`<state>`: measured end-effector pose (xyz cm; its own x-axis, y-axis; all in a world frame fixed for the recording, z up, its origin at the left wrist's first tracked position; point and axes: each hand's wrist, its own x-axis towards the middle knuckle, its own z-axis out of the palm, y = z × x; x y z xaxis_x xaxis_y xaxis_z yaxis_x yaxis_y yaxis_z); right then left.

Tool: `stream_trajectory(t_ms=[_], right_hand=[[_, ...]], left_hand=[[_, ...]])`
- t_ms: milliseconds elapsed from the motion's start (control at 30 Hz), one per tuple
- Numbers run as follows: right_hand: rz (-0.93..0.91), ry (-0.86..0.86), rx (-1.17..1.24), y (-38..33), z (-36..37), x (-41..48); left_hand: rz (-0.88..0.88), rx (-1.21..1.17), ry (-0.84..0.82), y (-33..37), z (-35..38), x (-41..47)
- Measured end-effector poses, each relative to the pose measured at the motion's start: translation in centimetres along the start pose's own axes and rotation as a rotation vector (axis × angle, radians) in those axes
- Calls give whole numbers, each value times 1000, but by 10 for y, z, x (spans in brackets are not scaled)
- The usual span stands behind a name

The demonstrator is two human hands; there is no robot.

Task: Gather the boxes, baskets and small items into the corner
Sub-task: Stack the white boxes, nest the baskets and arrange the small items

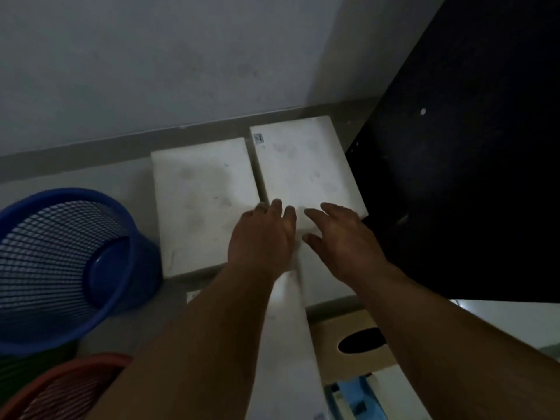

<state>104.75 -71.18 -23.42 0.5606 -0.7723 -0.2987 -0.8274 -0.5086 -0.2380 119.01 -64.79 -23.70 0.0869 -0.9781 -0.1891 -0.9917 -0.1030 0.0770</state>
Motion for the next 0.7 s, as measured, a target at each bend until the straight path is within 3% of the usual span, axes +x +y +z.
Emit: stream_trajectory(t_ms=[267,400,700], right_hand=[[41,-29,-126,44,72,43],[37,28,-58,44,77,55],[77,-24,64,51,68,72]], left_hand=[[-37,98,-118,1,90,46],[-63,31,-123,2,89,58],[-58,-1,-199,3,77,76]])
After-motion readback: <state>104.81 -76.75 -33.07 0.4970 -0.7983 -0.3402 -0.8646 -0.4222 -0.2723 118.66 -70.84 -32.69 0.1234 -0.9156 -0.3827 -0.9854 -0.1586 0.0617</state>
